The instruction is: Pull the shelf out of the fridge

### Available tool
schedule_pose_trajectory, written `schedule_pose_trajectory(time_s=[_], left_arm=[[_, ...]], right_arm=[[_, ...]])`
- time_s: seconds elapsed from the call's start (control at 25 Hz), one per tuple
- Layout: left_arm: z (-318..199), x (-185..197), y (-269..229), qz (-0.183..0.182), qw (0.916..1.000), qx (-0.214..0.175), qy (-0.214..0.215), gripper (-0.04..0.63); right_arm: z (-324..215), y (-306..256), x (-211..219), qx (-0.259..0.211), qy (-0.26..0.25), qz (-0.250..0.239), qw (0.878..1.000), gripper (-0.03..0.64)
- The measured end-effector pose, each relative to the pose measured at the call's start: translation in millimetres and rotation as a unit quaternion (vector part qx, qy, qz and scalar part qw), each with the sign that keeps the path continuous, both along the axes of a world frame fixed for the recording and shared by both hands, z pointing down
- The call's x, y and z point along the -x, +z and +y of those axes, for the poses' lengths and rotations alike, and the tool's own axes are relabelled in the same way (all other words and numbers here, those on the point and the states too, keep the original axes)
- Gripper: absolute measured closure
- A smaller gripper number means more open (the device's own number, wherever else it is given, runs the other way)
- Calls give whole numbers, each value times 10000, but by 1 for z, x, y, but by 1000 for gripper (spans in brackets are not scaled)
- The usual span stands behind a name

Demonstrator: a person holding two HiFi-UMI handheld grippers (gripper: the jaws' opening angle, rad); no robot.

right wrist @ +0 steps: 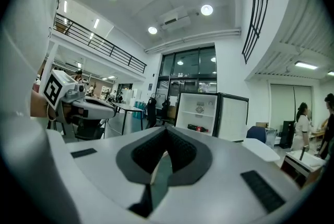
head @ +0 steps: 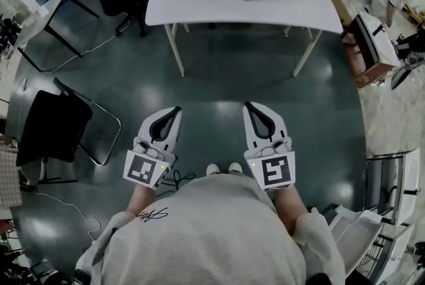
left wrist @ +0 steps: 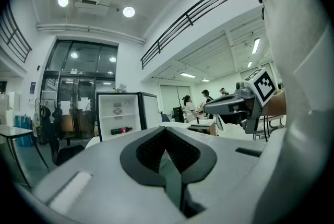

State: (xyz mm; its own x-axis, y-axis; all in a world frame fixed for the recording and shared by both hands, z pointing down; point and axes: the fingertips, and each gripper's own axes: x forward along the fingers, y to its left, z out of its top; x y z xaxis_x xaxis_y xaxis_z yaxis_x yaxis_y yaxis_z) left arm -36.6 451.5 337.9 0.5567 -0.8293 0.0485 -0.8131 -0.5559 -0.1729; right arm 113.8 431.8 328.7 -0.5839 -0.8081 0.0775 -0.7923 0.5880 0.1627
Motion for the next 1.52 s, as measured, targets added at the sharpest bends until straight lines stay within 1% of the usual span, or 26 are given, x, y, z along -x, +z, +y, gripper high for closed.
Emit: schedule_pose_trajectory(time_s=[0.28, 0.52, 0.64, 0.76, 1.24, 1.52], left_arm=[[9, 22, 12, -14, 10000, 71, 24, 591], [17, 40, 19, -11, 9999, 144, 69, 591], [14, 37, 18, 73, 9998, 114, 124, 591], [13, 32, 16, 77, 9997, 38, 214, 591], [-10, 54, 13, 70, 10000, 15, 60, 591], [-39, 56, 15, -5, 10000, 51, 64, 591]], right_arm=[[10, 13, 21, 64, 11, -82, 9999, 604], [22, 16, 33, 96, 170, -52, 9998, 604], [27, 26, 34, 206, 179, 40, 9996, 604], [28, 31, 34, 233, 197, 20, 9995, 604], [-3, 17, 55, 98, 49, 15, 9999, 604], [-36, 13, 51, 33, 68, 34, 10000, 604]])
